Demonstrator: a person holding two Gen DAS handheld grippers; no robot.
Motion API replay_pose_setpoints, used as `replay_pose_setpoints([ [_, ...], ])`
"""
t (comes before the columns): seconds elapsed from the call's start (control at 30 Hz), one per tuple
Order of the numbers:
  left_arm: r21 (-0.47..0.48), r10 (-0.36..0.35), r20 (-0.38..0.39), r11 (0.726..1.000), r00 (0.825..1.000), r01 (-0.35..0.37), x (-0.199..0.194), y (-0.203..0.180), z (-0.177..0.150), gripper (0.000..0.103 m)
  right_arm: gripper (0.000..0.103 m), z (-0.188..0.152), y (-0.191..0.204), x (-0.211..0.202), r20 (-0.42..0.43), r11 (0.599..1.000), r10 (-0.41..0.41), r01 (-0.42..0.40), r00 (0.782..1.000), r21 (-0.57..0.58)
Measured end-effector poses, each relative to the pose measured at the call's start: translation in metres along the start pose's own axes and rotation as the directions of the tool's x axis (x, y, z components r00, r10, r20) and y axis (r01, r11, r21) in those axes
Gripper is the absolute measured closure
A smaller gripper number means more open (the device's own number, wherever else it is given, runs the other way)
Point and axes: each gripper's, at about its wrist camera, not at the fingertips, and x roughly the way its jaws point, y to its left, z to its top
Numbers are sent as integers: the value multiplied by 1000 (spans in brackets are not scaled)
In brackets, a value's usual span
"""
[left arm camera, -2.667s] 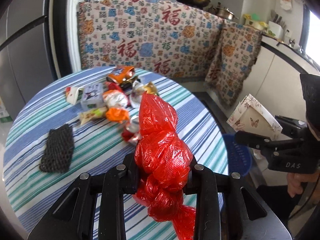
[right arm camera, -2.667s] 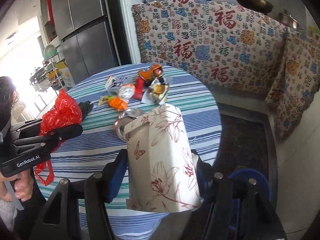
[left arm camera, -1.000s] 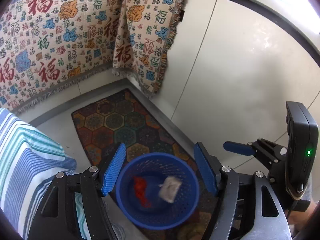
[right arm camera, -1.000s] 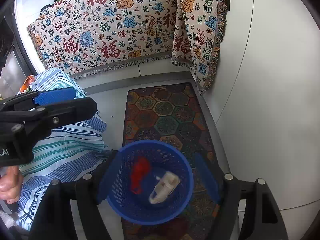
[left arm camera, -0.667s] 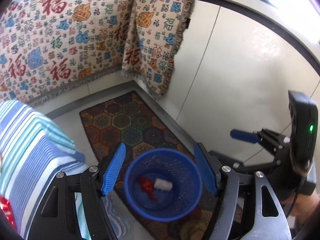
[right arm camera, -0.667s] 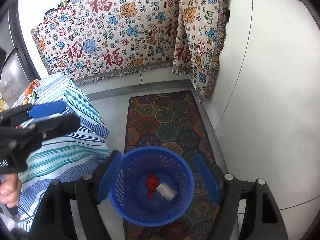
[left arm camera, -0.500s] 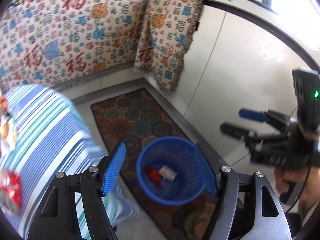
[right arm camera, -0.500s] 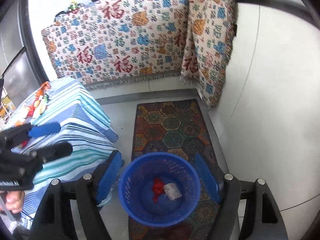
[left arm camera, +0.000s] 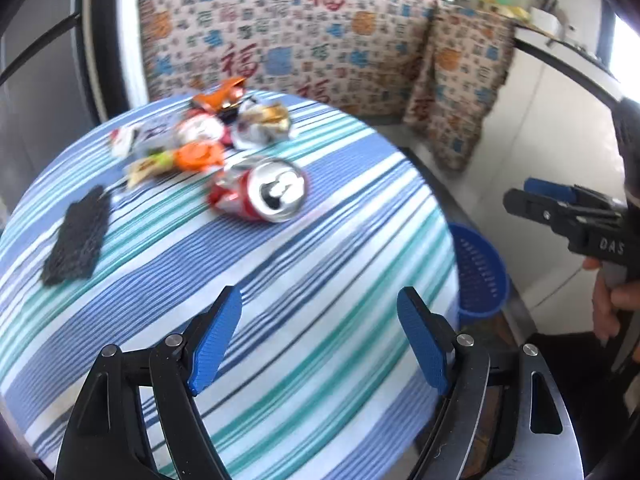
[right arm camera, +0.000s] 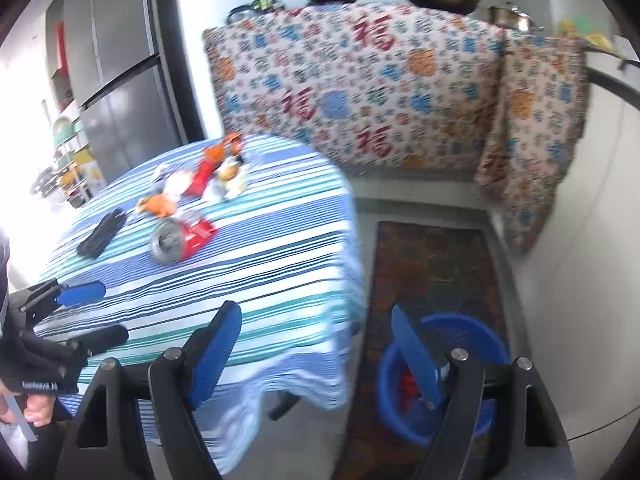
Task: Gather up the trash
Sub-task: 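Return both tools to the table toward the black foam net and cola cans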
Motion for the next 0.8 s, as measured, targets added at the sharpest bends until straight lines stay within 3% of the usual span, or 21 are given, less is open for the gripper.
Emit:
replay_pose_setpoints([
  [0.03, -34, 21, -5, 999, 1000, -21, -1, 17, -4, 22, 24, 0, 0, 0, 0, 1000, 0, 0, 1000, 0],
  [0.07, -58, 46, -11, 997, 999, -46, -3, 32, -10, 22, 24, -3, 31, 11, -18, 999, 37, -38, 999, -39],
  [0.17, -112, 120, -44, 986, 992, -125, -2, 72, -21, 21, 24, -8, 71, 33, -51, 992, 68, -72, 996, -100],
  [0.3, -179, 164, -89, 968, 983, -177, 5, 108, -27, 21, 24, -11, 103, 60, -93, 986, 73, -86, 993, -142],
  [0.53, -132, 245, -113, 957, 963, -259, 7, 130, -33, 10, 22, -7, 128, 90, -133, 984, 47, -69, 990, -162],
  [0.57, -128, 256, -118, 954, 959, -270, 8, 132, -34, 2, 20, -6, 130, 92, -138, 984, 47, -69, 989, -162],
  [0.6, -142, 251, -122, 953, 960, -267, 8, 138, -36, 0, 16, -6, 133, 94, -140, 984, 43, -65, 989, -164],
  [0.8, -129, 248, -113, 956, 962, -262, 10, 148, -33, 0, 0, 4, 142, 109, -163, 986, 17, -43, 986, -162],
])
